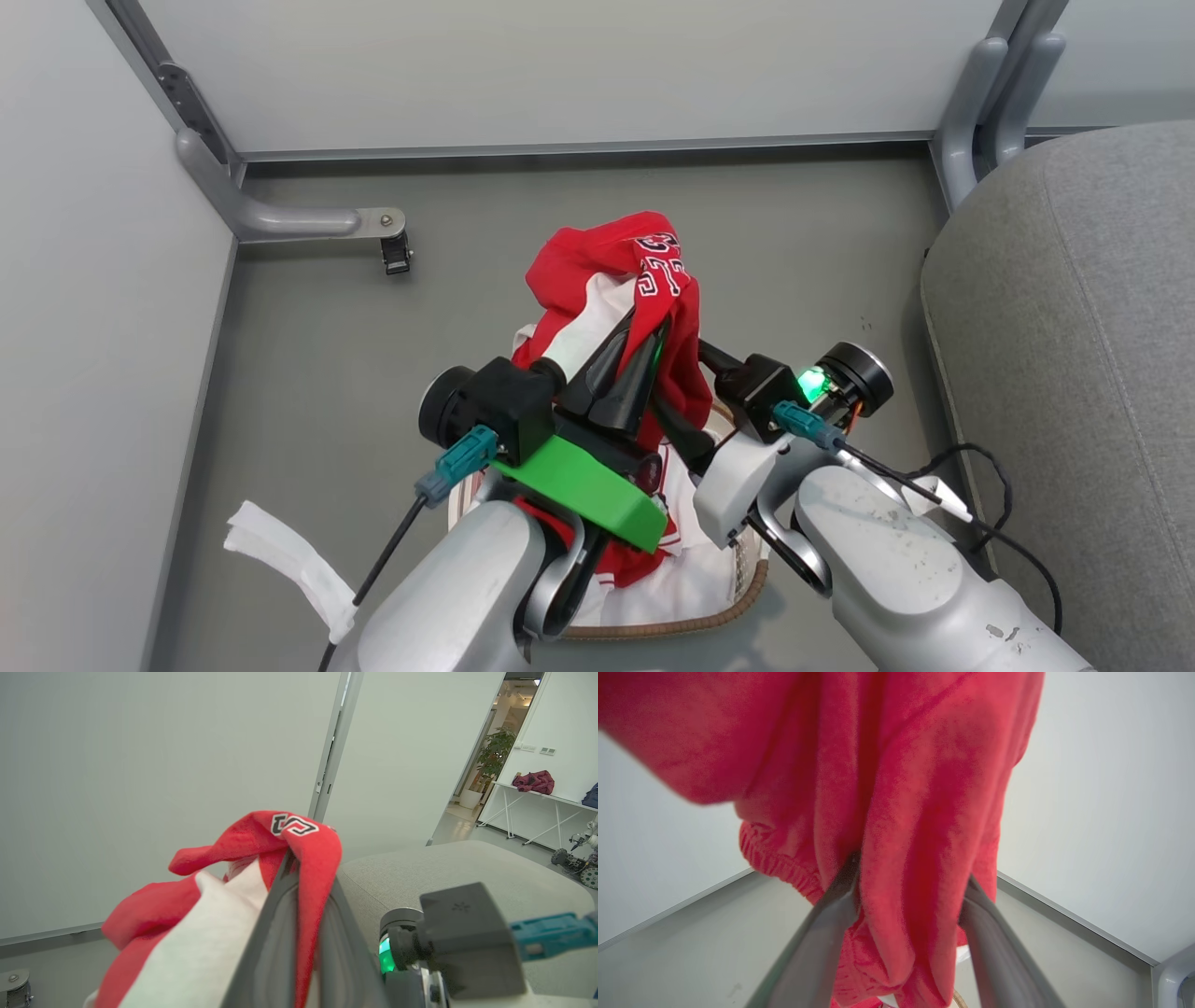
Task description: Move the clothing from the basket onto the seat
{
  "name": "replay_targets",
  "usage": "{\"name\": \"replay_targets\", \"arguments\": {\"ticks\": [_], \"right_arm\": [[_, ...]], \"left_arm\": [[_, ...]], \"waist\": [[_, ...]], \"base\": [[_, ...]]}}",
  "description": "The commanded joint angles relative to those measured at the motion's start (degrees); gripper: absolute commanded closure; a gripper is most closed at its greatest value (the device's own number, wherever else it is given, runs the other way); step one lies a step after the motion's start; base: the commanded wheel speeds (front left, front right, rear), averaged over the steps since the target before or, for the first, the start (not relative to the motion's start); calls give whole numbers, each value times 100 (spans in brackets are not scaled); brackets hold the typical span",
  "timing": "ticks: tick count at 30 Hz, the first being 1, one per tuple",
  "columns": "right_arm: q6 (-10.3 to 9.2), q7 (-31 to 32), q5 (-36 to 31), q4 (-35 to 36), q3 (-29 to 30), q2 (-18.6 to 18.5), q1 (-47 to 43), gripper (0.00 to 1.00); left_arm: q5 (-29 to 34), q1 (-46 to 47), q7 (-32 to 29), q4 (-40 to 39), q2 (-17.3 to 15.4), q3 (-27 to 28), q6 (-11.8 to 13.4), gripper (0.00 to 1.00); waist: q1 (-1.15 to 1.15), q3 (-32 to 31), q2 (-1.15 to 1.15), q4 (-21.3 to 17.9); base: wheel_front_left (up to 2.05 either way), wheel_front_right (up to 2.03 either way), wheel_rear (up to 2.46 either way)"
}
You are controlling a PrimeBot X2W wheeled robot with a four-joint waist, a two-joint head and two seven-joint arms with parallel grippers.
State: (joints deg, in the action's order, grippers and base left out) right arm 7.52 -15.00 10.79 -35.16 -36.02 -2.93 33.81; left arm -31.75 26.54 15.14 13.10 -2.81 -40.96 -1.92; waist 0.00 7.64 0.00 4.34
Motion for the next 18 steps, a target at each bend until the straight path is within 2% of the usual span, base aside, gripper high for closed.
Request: {"name": "replay_targets", "arguments": {"ticks": [1, 5, 7, 8, 13, 18], "right_arm": [[-6, -28, 81, 17, 32, -20, 10, 100], [-6, -28, 157, 200, 202, -23, -124, 100], [-6, -28, 168, 323, 317, -35, -241, 100], [-6, -28, 172, 406, 399, -56, -296, 100], [-6, -28, 214, 792, 789, -127, -591, 100], [-6, -28, 236, 1208, 1114, -177, -863, 100]], "left_arm": [[-23, 83, 1, 14, -17, -14, 35, 100], [59, 42, 0, 147, -17, 42, 79, 100], [119, 4, 0, 193, -17, 117, 87, 56], [176, -24, 0, 271, -17, 129, 66, 0], [645, -118, 0, 516, -19, 266, -84, 0], [1071, -312, 0, 630, -18, 461, -290, 0]], "waist": [[0, 18, 0, 33], [0, 31, 0, -37], [0, 44, 0, -136], [0, 54, 0, -201], [0, 112, 0, -622], [0, 157, 0, -1212]], "base": [[0, 0, 0], [0, 0, 0], [0, 0, 0], [0, 0, 0], [0, 0, 0], [0, 0, 0]]}}
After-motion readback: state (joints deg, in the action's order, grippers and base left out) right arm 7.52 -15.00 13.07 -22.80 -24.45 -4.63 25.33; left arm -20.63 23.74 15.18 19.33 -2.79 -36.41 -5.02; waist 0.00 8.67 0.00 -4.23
